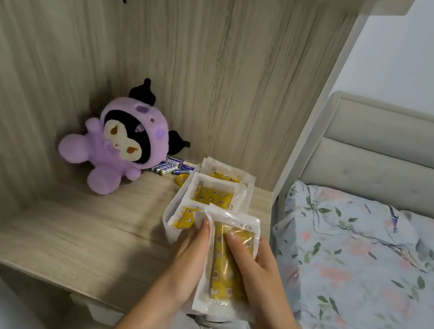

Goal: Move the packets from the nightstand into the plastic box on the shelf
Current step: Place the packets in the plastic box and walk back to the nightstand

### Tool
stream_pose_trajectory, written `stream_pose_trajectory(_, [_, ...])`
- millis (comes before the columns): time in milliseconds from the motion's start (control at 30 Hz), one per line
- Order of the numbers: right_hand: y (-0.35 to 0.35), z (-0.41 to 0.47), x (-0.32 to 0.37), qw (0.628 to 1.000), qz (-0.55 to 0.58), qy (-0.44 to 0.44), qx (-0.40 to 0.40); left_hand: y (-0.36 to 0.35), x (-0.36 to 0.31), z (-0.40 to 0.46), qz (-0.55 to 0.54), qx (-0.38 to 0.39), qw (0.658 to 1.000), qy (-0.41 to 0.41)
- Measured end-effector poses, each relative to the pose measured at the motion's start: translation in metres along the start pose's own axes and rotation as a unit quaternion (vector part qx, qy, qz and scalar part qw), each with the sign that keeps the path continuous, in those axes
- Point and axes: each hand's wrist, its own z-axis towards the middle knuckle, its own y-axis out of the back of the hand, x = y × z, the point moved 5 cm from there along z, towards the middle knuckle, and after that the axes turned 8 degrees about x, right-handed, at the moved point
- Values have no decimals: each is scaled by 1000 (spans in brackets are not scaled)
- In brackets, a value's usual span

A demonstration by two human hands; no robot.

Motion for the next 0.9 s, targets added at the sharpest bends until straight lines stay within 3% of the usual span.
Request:
stream_pose_trajectory(133, [10, 17, 24, 997, 0, 68, -25, 5, -7, 9, -54, 24, 998, -12])
stream_pose_trajectory(267, [13, 32, 46, 983, -80, 162, -45, 6, -14, 15, -50, -61, 995, -63])
stream_pose_trajectory(400, [-4, 44, 48, 961, -137, 241, 12, -4, -22, 28, -58, -149, 976, -146])
stream_pose_trajectory(500, [-10, 50, 42, 958, -154, 225, 88, 2, -22, 32, -65, -230, 953, -188])
stream_pose_trajectory(600, [-5, 60, 40, 966, -141, 179, 122, 7, -21, 36, -109, -242, 946, -188])
stream_pose_trajectory(767, [5, 84, 38, 992, -35, 111, 37, 5, -18, 45, -147, -261, 938, -174])
stream_pose_trajectory(900, [10, 104, 40, 992, -60, 97, 58, 21, -21, 46, -51, -237, 958, -157])
